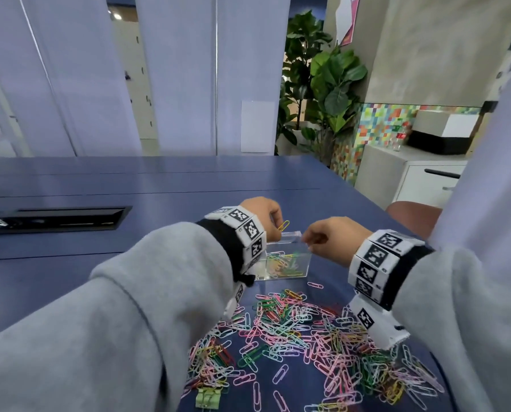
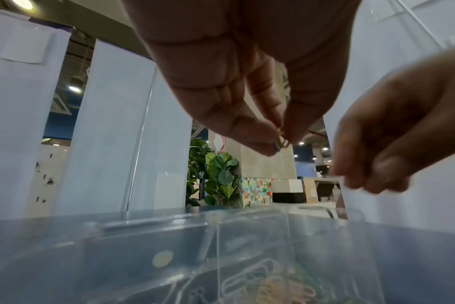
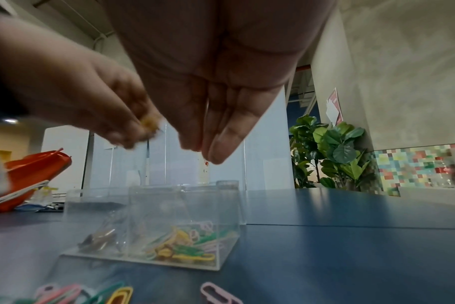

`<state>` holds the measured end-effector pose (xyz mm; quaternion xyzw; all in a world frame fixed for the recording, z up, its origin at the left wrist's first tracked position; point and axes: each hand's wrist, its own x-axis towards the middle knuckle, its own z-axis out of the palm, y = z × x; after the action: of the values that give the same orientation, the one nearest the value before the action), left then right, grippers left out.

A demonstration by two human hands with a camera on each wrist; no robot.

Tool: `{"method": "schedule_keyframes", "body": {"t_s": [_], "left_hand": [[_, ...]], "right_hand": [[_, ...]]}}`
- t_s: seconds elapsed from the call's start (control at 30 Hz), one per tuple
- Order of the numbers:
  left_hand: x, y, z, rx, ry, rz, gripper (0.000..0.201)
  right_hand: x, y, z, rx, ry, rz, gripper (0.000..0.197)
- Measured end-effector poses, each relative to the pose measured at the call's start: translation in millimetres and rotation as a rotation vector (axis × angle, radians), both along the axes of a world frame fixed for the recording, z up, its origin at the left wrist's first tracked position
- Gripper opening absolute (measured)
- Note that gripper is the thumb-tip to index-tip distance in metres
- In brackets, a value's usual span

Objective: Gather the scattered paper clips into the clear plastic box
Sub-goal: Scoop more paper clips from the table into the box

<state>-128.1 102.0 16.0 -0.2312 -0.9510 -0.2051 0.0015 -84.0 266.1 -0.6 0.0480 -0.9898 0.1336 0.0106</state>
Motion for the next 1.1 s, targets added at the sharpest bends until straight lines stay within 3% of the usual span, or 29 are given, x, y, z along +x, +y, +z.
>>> {"method": "schedule_keyframes", "body": {"t_s": [0.2, 0.37, 0.5, 0.63, 0.9, 1.1], "left_hand": [[-13, 32, -23, -0.179, -0.027, -0.008, 0.025], [-5, 23, -26, -0.166, -0.053, 0.002, 0.027], [17, 9, -22, -0.125, -0.025, -0.066, 0.029], [41, -2, -25, -0.137, -0.105, -0.134, 0.027], [62, -2, -45, -0.531, -0.271, -0.148, 0.07], [70, 10, -42, -0.614, -0.239, -0.197, 0.059]], "right_hand": [[37, 39, 2, 0.091, -0.149, -0.021, 0.025], [51, 54, -6, 0.194, -0.312, -0.047, 0.032], [52, 59, -15, 0.271, -0.354, -0.092, 0.047], [56, 51, -23, 0.315, -0.466, -0.098, 0.064], [66, 7, -32, 0.329, -0.439, 0.067, 0.06], [59, -7, -41, 0.292, -0.4, 0.097, 0.044]]}}
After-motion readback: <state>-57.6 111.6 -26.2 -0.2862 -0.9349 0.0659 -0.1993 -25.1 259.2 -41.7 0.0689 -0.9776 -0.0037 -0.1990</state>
